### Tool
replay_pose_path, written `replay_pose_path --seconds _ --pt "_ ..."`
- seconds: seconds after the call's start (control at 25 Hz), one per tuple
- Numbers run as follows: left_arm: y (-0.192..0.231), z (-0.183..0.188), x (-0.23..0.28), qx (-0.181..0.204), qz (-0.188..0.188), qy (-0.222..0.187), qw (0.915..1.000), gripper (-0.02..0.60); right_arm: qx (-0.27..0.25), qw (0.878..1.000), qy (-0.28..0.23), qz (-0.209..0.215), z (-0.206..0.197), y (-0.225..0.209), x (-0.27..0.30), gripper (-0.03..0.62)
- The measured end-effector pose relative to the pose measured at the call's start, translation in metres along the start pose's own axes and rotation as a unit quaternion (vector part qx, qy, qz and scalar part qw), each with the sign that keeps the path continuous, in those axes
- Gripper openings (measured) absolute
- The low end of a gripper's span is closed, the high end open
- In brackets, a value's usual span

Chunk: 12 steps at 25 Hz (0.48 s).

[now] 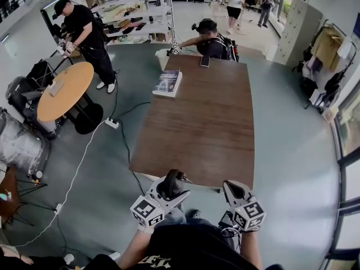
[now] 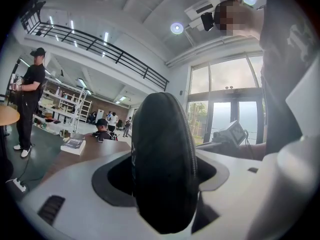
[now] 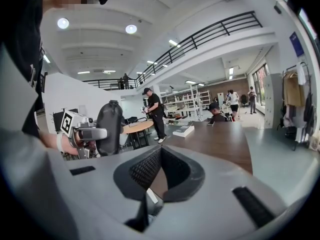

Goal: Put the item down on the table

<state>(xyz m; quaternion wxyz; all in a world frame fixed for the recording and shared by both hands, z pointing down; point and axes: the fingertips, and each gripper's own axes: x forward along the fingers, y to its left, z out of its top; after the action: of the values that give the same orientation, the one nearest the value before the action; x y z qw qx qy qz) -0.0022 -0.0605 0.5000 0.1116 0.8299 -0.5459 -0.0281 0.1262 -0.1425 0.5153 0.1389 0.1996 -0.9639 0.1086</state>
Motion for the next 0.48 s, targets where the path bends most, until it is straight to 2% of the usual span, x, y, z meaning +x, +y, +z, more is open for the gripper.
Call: replay_pose_path --seconds 0.48 --pt "0.061 0.014 0.014 -0.001 0.003 0.011 0.9999 0.316 0.012 1.0 0.011 -0.006 0.019 -0.012 0.052 -0.014"
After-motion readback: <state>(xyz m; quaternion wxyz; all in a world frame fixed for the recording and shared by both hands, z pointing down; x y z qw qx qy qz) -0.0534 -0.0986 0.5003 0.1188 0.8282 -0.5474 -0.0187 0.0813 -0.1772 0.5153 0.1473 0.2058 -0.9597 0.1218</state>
